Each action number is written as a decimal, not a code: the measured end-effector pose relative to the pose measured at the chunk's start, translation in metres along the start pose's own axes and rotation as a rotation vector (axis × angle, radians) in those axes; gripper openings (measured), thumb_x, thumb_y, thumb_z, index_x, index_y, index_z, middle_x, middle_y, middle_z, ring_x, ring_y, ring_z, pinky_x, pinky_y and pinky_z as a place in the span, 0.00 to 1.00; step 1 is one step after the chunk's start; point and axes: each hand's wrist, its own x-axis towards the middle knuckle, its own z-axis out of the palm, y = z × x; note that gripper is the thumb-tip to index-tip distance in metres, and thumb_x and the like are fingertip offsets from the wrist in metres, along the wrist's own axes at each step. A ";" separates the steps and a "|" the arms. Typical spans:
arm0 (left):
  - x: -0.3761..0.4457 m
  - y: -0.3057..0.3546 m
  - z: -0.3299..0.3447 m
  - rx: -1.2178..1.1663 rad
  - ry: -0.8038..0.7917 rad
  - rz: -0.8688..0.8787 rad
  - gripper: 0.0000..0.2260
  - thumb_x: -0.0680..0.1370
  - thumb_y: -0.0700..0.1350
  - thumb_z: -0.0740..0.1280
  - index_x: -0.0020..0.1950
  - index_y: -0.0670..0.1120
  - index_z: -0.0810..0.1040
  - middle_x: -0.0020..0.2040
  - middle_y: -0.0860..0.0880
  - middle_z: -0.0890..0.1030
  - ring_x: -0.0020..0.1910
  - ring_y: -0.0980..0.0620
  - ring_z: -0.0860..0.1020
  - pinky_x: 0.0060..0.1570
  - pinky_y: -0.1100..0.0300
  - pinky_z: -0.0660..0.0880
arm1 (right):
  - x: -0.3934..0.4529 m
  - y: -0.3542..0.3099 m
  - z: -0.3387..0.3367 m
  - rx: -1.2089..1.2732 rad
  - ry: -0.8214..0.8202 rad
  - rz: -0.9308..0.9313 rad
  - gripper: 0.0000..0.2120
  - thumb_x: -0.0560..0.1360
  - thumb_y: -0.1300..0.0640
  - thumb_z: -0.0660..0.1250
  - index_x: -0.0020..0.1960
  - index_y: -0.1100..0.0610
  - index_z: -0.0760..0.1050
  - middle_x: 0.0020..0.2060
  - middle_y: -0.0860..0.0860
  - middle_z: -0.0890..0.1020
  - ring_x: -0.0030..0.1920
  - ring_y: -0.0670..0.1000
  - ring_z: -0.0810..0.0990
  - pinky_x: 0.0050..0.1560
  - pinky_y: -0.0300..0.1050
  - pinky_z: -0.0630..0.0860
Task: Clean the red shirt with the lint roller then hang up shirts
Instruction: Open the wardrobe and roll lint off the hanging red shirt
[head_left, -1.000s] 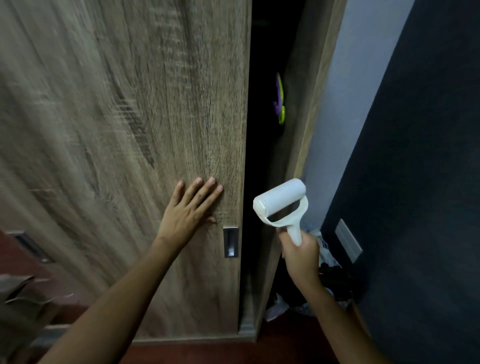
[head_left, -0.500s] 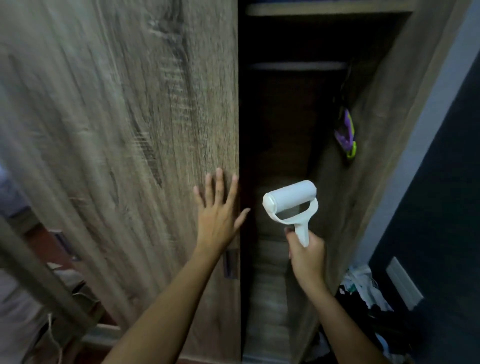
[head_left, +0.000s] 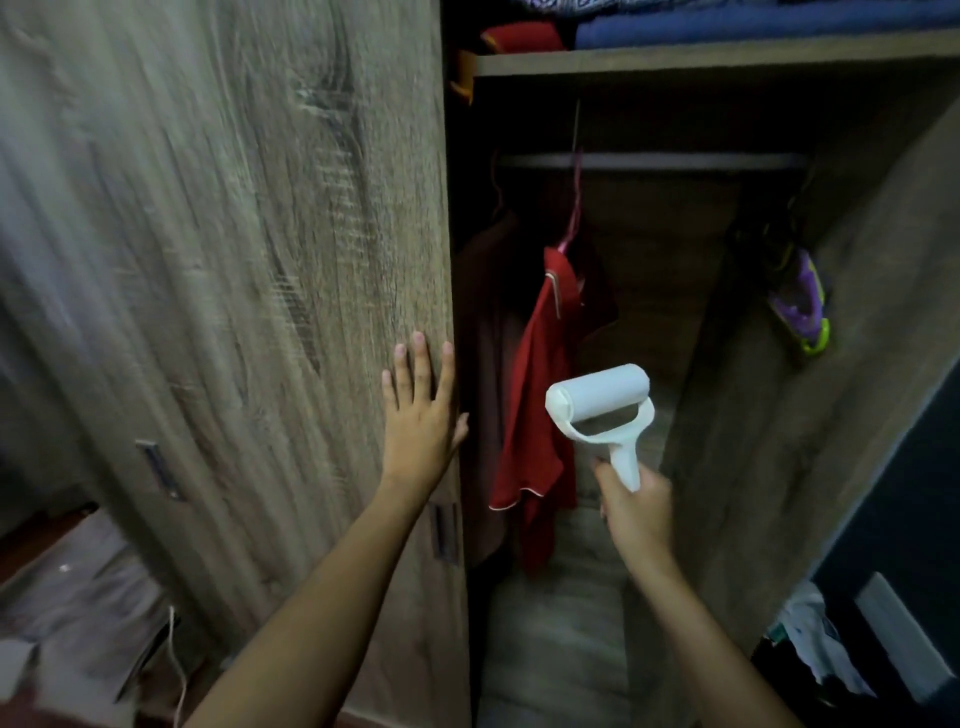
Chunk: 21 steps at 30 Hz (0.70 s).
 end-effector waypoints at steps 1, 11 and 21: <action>0.001 -0.007 0.000 0.001 -0.004 -0.009 0.49 0.70 0.53 0.74 0.78 0.44 0.44 0.78 0.36 0.46 0.76 0.34 0.47 0.71 0.36 0.59 | -0.001 -0.001 0.004 -0.002 -0.007 -0.001 0.15 0.74 0.59 0.67 0.31 0.63 0.70 0.22 0.54 0.72 0.24 0.51 0.72 0.29 0.45 0.68; 0.009 -0.083 -0.009 0.075 -0.057 -0.015 0.48 0.74 0.48 0.71 0.76 0.35 0.36 0.75 0.27 0.45 0.74 0.28 0.44 0.73 0.38 0.54 | -0.004 -0.017 0.047 -0.039 -0.049 -0.058 0.16 0.74 0.58 0.68 0.32 0.66 0.70 0.26 0.62 0.73 0.27 0.52 0.71 0.31 0.45 0.66; 0.009 -0.121 -0.015 0.129 -0.032 0.001 0.50 0.72 0.53 0.71 0.75 0.34 0.37 0.74 0.27 0.50 0.74 0.31 0.45 0.72 0.40 0.59 | -0.011 -0.017 0.075 -0.080 -0.074 -0.068 0.16 0.74 0.60 0.68 0.30 0.65 0.70 0.24 0.56 0.74 0.26 0.51 0.71 0.31 0.45 0.65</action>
